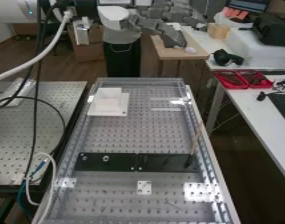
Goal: Grab the bearing and place it in the white container
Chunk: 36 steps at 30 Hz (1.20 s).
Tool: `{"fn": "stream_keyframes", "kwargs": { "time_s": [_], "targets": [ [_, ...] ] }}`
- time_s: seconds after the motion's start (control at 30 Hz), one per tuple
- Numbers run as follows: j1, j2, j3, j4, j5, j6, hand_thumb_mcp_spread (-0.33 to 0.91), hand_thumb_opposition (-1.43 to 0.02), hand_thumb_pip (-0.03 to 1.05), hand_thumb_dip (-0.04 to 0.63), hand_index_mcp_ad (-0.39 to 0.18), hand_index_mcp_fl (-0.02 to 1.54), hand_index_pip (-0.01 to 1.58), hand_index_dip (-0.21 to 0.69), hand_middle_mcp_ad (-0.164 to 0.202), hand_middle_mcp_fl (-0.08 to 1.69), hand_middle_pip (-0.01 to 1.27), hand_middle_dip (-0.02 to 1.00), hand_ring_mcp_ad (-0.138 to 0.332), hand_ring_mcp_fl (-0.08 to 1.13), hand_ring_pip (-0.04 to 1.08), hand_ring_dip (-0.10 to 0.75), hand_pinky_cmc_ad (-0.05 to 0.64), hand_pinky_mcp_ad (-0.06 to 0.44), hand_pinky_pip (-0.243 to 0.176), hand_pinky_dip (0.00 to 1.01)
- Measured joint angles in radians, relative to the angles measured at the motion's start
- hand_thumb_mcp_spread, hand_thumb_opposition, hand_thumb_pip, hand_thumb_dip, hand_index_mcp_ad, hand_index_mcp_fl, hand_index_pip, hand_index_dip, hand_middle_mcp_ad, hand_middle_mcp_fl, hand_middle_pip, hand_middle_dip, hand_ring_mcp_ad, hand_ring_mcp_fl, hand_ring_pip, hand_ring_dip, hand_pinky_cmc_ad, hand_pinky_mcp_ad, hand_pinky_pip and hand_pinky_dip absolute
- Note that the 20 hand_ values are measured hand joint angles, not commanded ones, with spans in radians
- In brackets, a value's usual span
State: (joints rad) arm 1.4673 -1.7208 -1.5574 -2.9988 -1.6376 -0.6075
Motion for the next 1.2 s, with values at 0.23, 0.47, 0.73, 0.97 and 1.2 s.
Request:
{"fn": "stream_keyframes", "kwargs": {
  "time_s": [0.23,0.47,0.73,0.97,1.2],
  "targets": [
    [-0.007,0.012,-0.013,0.007,0.005,0.008,0.27,-0.75,0.60,0.222,-0.115,0.20,0.10,0.264,0.068,0.07,0.12,0.24,0.145,0.00,0.09,0.150,0.396,0.312,-0.098,0.51],
    [-0.008,0.024,-0.021,0.007,0.014,0.008,0.27,-0.75,0.60,0.222,-0.113,0.20,0.10,0.260,0.068,0.07,0.12,0.24,0.145,0.01,0.08,0.150,0.396,0.312,-0.098,0.51],
    [-0.010,0.034,-0.035,0.004,0.010,0.011,0.27,-0.75,0.60,0.222,-0.113,0.20,0.10,0.260,0.068,0.07,0.12,0.24,0.145,0.01,0.08,0.150,0.401,0.312,-0.098,0.50],
    [-0.013,0.044,-0.050,0.004,0.012,0.011,0.27,-0.75,0.59,0.222,-0.113,0.20,0.10,0.260,0.068,0.07,0.12,0.24,0.145,0.01,0.09,0.147,0.396,0.312,-0.098,0.50],
    [-0.019,0.051,-0.052,0.007,0.003,0.004,0.27,-0.75,0.60,0.222,-0.113,0.20,0.10,0.260,0.066,0.07,0.12,0.24,0.145,0.01,0.09,0.147,0.415,0.312,-0.098,0.50]
  ]
}}
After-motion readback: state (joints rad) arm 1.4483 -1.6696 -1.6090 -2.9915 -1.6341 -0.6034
